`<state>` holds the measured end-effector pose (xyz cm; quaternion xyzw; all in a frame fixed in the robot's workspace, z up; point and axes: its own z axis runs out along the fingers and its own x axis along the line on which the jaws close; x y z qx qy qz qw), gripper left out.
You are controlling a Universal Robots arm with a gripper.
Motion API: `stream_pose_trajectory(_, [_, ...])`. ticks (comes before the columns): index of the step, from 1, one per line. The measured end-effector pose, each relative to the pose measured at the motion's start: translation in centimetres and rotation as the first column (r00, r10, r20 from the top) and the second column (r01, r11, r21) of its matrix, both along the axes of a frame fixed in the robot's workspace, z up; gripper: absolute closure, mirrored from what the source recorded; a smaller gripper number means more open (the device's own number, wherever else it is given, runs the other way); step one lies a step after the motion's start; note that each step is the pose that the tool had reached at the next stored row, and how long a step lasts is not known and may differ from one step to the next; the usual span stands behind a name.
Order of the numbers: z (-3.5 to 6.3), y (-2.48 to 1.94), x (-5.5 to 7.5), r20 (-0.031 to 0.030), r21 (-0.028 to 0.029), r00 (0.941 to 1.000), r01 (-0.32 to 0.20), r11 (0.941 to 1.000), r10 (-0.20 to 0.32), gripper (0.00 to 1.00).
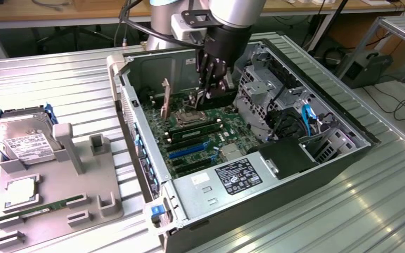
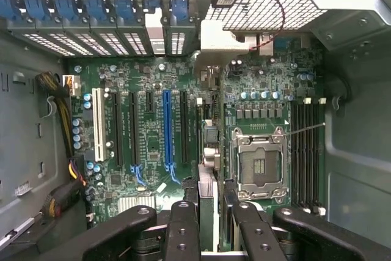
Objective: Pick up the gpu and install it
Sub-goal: 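Insert the gpu into the slot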
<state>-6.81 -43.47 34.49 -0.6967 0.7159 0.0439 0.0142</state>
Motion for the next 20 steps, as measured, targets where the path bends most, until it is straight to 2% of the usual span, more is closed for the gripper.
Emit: stream_pose_trajectory(20, [-0.25, -0.28, -0.32, 0.0000, 0.0000, 1.0000, 0.000, 1.0000, 0.000, 0.74])
